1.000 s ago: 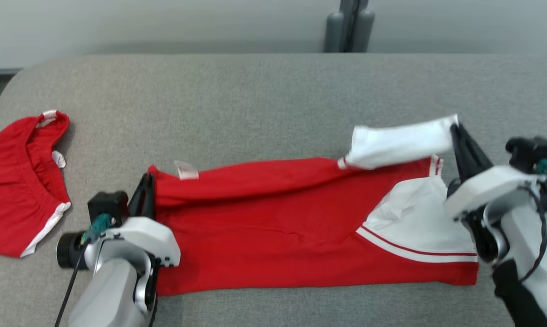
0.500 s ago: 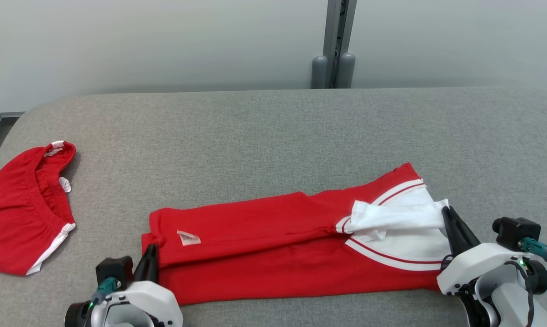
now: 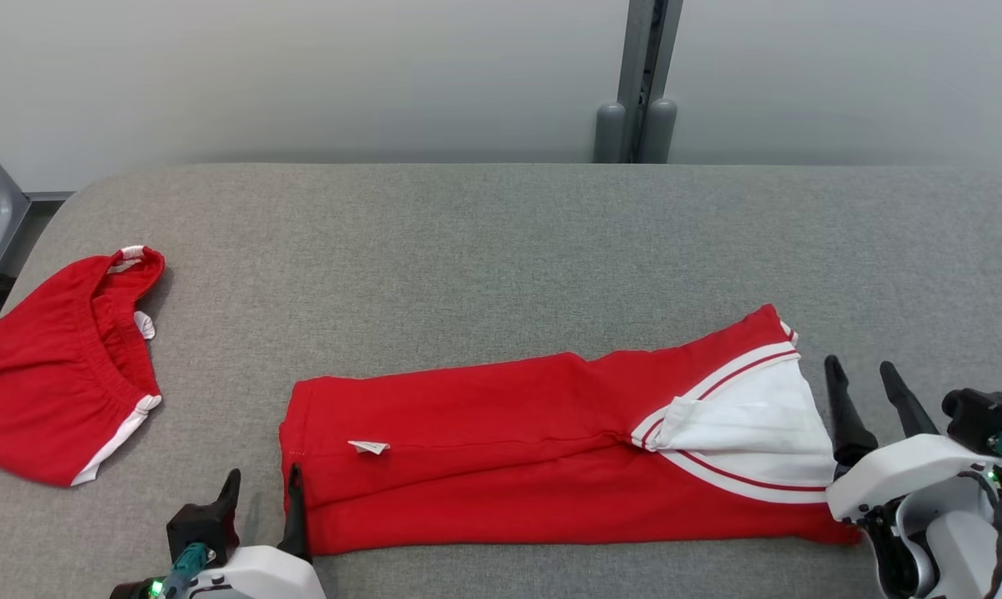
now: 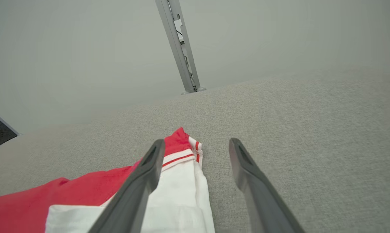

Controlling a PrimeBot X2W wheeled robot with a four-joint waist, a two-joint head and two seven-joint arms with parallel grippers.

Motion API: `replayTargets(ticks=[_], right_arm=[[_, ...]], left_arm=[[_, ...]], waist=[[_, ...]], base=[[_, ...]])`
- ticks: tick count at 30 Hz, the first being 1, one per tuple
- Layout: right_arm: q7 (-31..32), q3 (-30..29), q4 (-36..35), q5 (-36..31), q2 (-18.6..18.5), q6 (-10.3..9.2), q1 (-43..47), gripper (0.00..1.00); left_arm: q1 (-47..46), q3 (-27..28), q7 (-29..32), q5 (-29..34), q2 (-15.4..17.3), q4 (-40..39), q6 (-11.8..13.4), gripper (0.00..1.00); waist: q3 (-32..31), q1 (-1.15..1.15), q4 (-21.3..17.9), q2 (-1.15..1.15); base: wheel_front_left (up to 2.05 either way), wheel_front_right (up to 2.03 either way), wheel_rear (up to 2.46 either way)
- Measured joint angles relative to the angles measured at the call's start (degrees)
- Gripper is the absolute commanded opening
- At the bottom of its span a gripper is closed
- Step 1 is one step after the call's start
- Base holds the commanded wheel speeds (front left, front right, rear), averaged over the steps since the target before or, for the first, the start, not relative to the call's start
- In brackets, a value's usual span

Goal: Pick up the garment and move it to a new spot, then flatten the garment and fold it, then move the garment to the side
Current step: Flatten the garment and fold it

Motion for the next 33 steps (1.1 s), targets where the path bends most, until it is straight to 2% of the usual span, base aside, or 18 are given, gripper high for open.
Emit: replayTargets(ticks=[3,11,19,20,21,22,28,33], right_arm=[[0.4,1.1,1.9,-1.3,0.3,0.0,-0.3,1.0],[7.2,3.0,10.9,-3.1,0.5,0.0,-2.7,1.0],[9.7,6.6,13.7,-0.2,0.9,-0.1,-3.5,1.0],[9.8,7.1,13.7,0.7,1.0,-0.12,-3.5,0.47],[9.8,7.7,13.6,1.1,1.0,-0.19,-3.5,0.14],[9.7,8.3,13.5,1.6,0.9,-0.19,-3.5,0.0],[5.3,7.8,15.1,3.6,0.6,0.04,-3.9,0.0],[1.5,5.2,16.8,3.7,-0.8,0.02,-5.3,0.0]], left_arm=[[0.6,0.7,0.0,1.1,-0.3,-1.4,0.2,1.0],[0.7,1.0,0.0,2.8,-1.2,-1.5,-0.8,1.0],[0.2,1.3,0.0,3.8,-1.4,-1.7,-1.4,1.0],[0.1,1.3,0.0,3.9,-1.4,-1.8,-1.4,1.0],[0.1,1.3,0.0,4.1,-1.4,-1.8,-1.8,1.0],[0.0,1.2,0.0,4.2,-1.4,-1.9,-1.8,1.0],[-0.3,0.8,0.0,4.8,-1.5,-2.6,-2.0,1.0],[-0.2,0.5,0.0,4.8,-1.5,-3.4,-2.0,1.0]], waist=[[0.2,0.0,0.6,0.0],[1.4,0.0,2.5,0.0],[2.3,0.0,3.4,0.0],[2.3,0.0,3.4,0.0],[2.3,0.0,3.5,0.0],[2.3,0.0,3.5,0.0],[1.9,0.0,3.1,0.0],[1.5,0.0,1.1,0.0]], base=[[0.0,0.0,0.0],[0.0,0.0,0.0],[0.0,0.0,0.0],[0.0,0.0,0.0],[0.0,0.0,0.0],[0.0,0.0,0.0],[0.0,0.0,0.0],[0.0,0.0,0.0]])
